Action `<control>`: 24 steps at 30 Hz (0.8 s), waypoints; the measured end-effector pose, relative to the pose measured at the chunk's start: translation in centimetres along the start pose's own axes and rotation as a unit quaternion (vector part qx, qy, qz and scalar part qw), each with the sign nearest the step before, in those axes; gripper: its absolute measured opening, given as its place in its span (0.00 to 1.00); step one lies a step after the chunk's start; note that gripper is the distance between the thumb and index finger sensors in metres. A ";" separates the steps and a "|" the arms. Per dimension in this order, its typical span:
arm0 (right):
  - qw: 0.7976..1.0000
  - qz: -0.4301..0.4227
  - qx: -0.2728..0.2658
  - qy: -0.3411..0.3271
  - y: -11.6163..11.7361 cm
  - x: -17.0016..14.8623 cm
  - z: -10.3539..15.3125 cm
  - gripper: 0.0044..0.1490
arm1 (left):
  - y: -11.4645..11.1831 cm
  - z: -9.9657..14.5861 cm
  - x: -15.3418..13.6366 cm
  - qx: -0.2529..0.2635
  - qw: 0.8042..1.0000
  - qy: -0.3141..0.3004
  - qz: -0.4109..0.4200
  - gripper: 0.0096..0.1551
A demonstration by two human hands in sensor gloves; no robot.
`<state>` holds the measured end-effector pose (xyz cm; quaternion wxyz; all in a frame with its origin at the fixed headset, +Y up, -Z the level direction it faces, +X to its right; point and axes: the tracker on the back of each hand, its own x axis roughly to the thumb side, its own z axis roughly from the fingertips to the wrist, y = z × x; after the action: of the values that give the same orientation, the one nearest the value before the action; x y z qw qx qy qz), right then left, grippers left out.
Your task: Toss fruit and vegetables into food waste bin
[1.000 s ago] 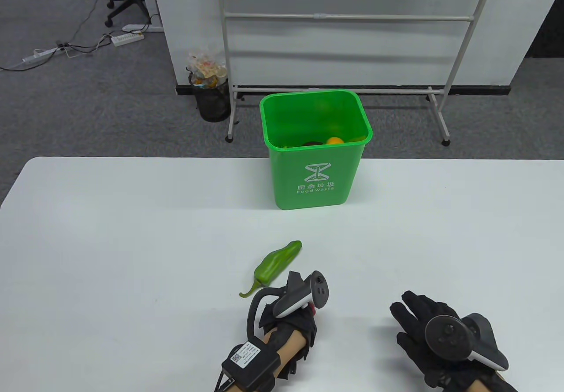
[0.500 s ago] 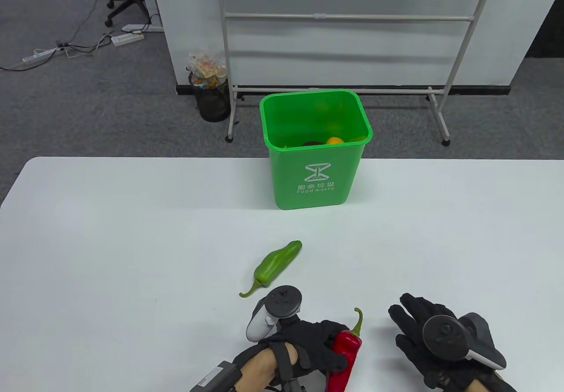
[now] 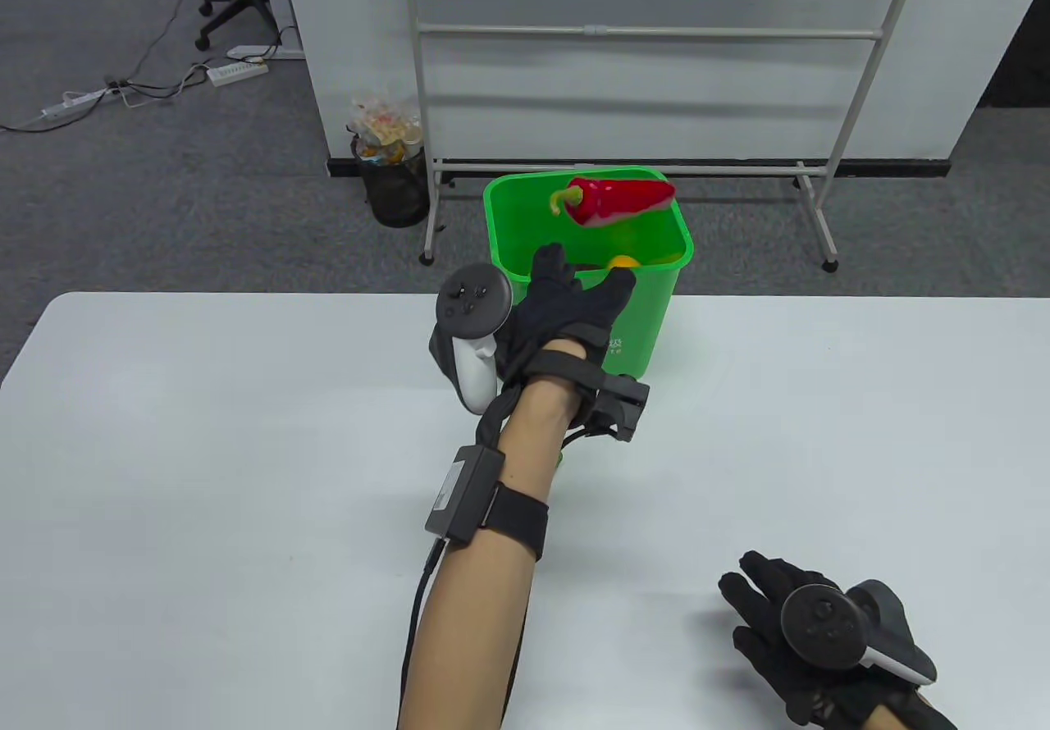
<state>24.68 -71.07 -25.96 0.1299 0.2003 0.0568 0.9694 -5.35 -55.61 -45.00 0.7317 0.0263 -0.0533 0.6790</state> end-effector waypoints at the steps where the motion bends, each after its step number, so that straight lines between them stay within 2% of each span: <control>1: 1.000 0.000 0.000 -0.002 0.0 0.0 0.0 0.44 | 0.6 0.5 -1.7 -0.010 1.000 0.019 -0.004 0.60; 3: 1.000 0.001 0.004 -0.004 0.1 0.0 0.0 0.44 | 1.6 1.2 -3.6 -0.027 0.999 0.023 -0.012 0.58; 5: 1.000 0.002 0.010 -0.004 0.3 0.0 0.0 0.44 | 2.9 2.1 -5.0 -0.018 0.999 0.026 -0.034 0.56; 9: 1.000 -0.006 0.013 -0.003 0.3 0.0 0.0 0.44 | 4.2 3.3 -5.0 -0.033 0.992 0.005 -0.119 0.53; 12: 1.000 -0.006 0.013 -0.005 0.4 0.2 0.0 0.44 | 4.1 4.1 -4.4 -0.037 0.975 -0.023 -0.220 0.49; 15: 1.000 -0.005 0.013 -0.007 0.4 0.4 0.0 0.44 | 3.0 4.8 -4.9 -0.042 0.937 -0.051 -0.343 0.46; 17: 1.000 -0.005 0.014 -0.008 0.5 0.5 -0.1 0.44 | 1.8 5.1 -6.2 -0.046 0.900 -0.061 -0.430 0.42; 18: 1.000 -0.004 0.014 -0.008 0.5 0.5 -0.1 0.44 | 1.4 5.2 -6.8 -0.048 0.887 -0.060 -0.455 0.42; 20: 1.000 -0.004 0.014 -0.009 0.5 0.5 -0.1 0.44 | 0.4 5.2 -8.7 -0.054 0.851 -0.051 -0.519 0.42; 22: 1.000 -0.003 0.013 -0.009 0.5 0.5 -0.1 0.44 | -0.6 5.1 -11.4 -0.064 0.807 -0.028 -0.587 0.45; 24: 1.000 -0.004 0.015 -0.008 0.5 0.4 -0.1 0.44 | -1.4 4.9 -13.8 -0.075 0.764 -0.033 -0.640 0.47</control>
<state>24.13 -71.48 -25.80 0.1314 0.2098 0.0707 0.9663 -5.17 -69.89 -41.63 0.9938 0.0216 -0.0991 0.0461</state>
